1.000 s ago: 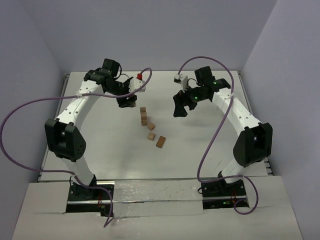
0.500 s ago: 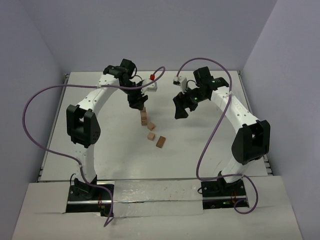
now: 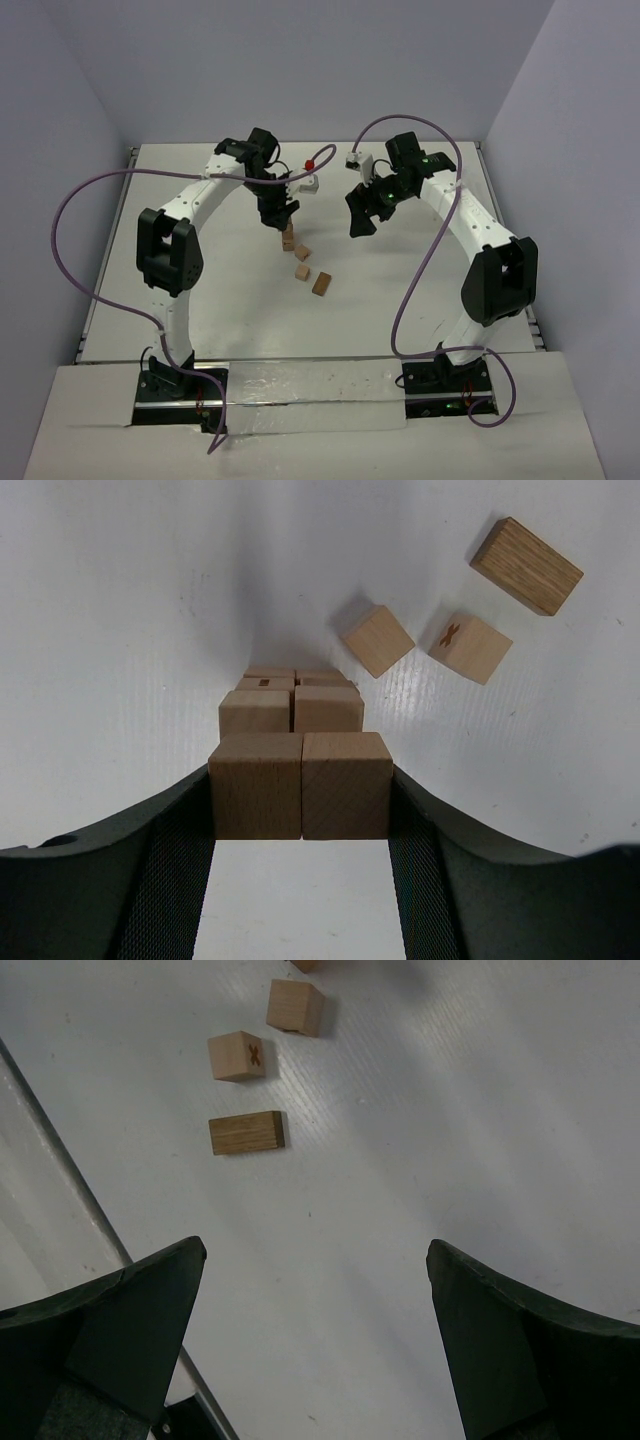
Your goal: Build the wood block tower
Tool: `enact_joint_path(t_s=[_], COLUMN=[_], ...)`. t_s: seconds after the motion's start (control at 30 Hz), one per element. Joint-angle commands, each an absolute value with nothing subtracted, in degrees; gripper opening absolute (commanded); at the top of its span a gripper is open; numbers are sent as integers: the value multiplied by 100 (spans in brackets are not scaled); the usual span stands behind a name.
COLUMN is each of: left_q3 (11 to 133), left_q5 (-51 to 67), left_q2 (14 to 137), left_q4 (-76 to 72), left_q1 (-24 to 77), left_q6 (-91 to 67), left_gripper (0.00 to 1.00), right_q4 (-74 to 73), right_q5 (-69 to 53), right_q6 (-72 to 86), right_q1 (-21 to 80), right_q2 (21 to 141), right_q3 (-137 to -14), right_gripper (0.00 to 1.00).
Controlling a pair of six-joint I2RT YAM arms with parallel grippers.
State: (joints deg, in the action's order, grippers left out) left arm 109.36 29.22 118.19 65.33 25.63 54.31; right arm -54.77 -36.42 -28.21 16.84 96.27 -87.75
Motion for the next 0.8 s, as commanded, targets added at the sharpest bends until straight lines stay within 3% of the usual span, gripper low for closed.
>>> enact_joint_path(t_s=[0.0,0.77], left_q3=[10995,10835], left_q5=[2917,2698], left_q2=[11708,11748], left_q4=[6282,5960], left_q1=[2611,2719], left_q6=[5316,5168], left_gripper=[27,34], right_q4=[-5546,-5580], right_q5=[-3656,-3720], right_q6=[-2883,-2874], right_q1=[1652,1652], right_q2=[9632,9700], right_q3=[-9018,-9043], right_gripper=[100,100])
